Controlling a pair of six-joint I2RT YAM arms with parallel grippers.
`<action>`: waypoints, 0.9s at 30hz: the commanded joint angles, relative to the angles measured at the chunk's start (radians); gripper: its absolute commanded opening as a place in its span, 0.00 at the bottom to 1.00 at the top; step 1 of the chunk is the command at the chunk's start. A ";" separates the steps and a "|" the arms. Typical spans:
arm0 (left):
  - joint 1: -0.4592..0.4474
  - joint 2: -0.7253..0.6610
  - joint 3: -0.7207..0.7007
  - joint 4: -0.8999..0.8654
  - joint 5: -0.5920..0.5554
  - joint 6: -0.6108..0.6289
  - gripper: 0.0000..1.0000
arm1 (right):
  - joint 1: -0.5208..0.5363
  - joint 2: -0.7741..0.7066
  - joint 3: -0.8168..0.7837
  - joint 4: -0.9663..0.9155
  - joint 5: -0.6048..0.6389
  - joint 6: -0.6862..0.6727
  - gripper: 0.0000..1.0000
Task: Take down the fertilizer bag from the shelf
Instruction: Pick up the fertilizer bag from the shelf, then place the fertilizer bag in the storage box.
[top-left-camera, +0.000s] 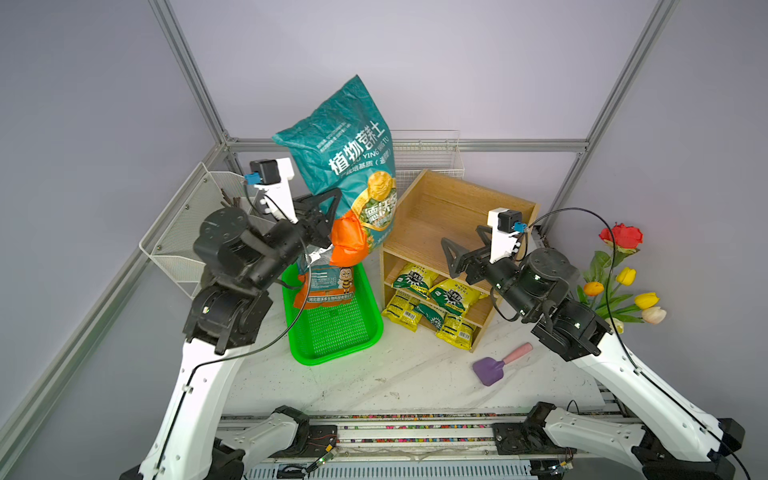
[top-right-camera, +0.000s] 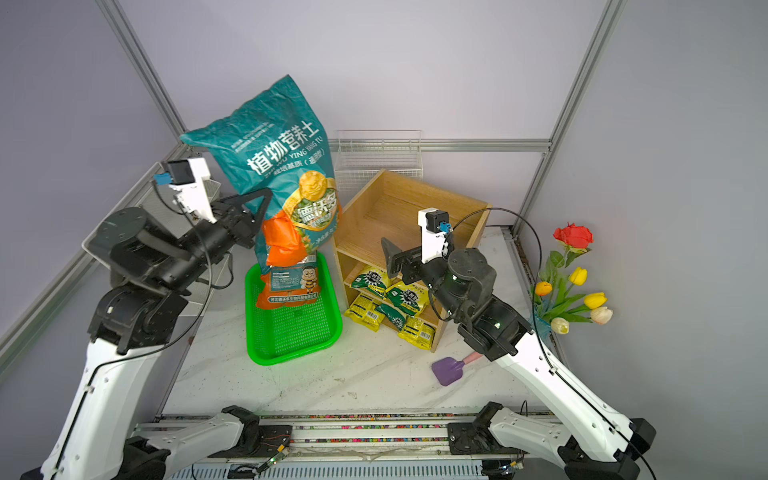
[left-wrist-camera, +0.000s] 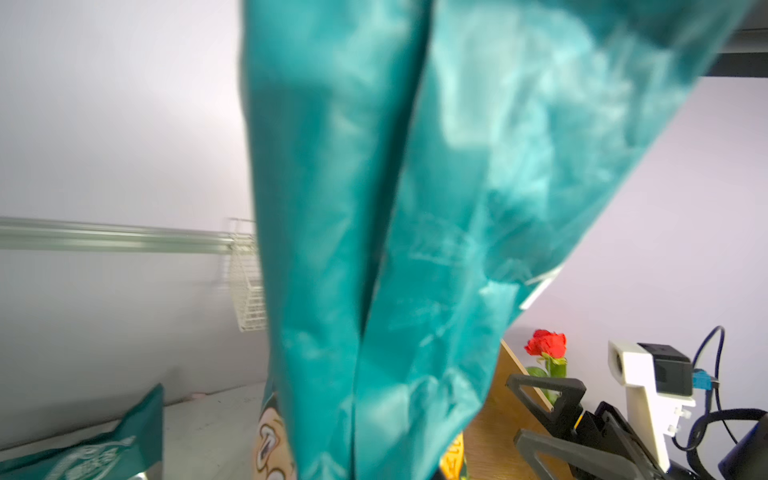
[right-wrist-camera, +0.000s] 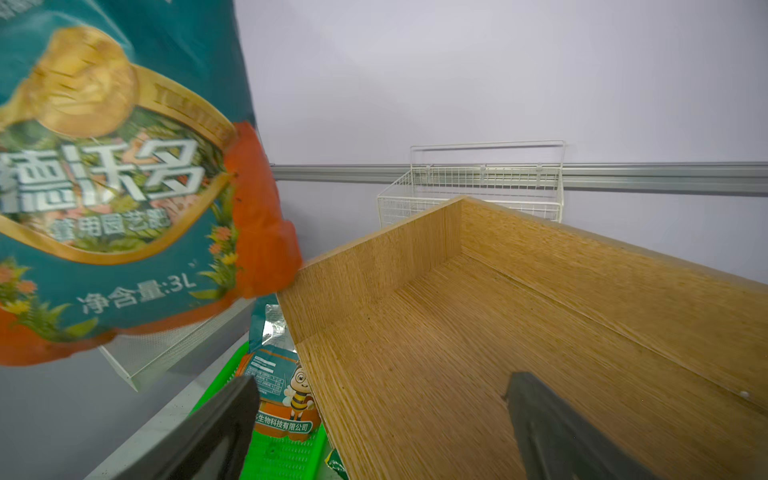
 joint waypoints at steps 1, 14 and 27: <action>0.011 -0.078 0.061 0.121 -0.156 0.140 0.00 | 0.003 0.006 0.016 -0.031 -0.005 0.004 0.99; 0.126 -0.141 -0.323 0.122 0.058 0.280 0.00 | 0.003 0.001 -0.019 -0.020 -0.010 0.023 0.99; 0.504 -0.059 -0.690 0.302 0.602 0.108 0.00 | 0.004 -0.006 -0.070 -0.001 -0.007 0.045 0.99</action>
